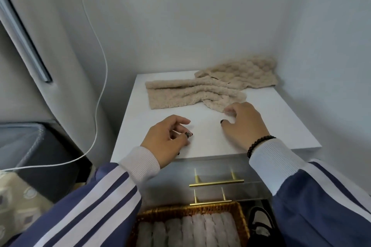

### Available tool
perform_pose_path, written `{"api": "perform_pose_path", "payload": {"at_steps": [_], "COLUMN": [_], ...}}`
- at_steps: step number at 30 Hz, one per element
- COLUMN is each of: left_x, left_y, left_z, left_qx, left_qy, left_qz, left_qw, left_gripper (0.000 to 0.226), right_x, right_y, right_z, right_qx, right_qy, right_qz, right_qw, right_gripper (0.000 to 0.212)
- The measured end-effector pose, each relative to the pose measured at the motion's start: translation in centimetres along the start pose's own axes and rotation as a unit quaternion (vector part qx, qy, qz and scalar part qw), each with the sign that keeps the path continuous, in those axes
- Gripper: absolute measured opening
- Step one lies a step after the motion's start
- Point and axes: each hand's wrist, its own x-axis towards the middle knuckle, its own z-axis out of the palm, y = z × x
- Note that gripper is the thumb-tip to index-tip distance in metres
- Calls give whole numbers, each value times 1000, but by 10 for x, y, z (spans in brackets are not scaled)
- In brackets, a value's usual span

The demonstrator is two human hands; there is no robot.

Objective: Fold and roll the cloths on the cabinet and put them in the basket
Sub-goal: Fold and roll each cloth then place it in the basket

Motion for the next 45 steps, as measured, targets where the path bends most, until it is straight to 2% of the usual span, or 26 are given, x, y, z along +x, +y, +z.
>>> {"api": "perform_pose_path", "payload": {"at_steps": [4,6,8,11,13,16,19,21,23,28,30,32,35,38,40,42,43,45], "left_x": [29,40,52,70,80,90,90,87,84,71,66,60,54,53,51,48,46,45], "left_y": [8,11,11,9,8,5,3,1,-2,6,10,13,20,24,26,29,30,32], "left_z": [6,10,13,17,20,25,28,26,21,5,-4,-13,-25,-36,-44,-49,-52,-55], "left_qx": [16,4,2,54,97,150,178,194,188,96,88,55,-22,-39,-75,-118,-129,-150], "left_qy": [-9,-11,-6,3,8,22,64,103,130,178,203,211,182,190,161,126,121,129], "left_qz": [33,46,53,76,105,176,220,254,277,252,255,236,208,243,230,202,193,181], "left_qw": [999,999,999,996,990,973,957,942,933,946,941,947,961,950,957,964,965,963], "left_gripper": [33,34,36,40,48,56,36,20,15,39,32,23,18,17,16,19,19,18], "right_x": [24,29,35,37,35,33,28,27,25,16,15,19,28,38,42,41,41,41], "right_y": [2,1,2,-1,-10,-27,-40,-46,-53,-76,-82,-83,-78,-71,-71,-74,-78,-80], "right_z": [2,4,6,5,0,-12,-30,-39,-44,-49,-48,-48,-48,-47,-44,-43,-40,-37], "right_qx": [-64,-90,-122,-163,-105,71,215,302,388,514,542,552,497,411,372,334,300,211], "right_qy": [21,22,27,45,60,76,96,113,106,21,0,29,123,172,134,52,11,-19], "right_qz": [25,35,35,-4,-38,-91,-111,-98,-80,-99,-114,-129,-108,-51,-60,-108,-132,-159], "right_qw": [997,995,992,986,992,990,965,942,912,852,833,823,852,894,917,935,945,964], "right_gripper": [59,63,51,22,13,11,7,8,8,11,16,23,30,36,31,23,30,45]}}
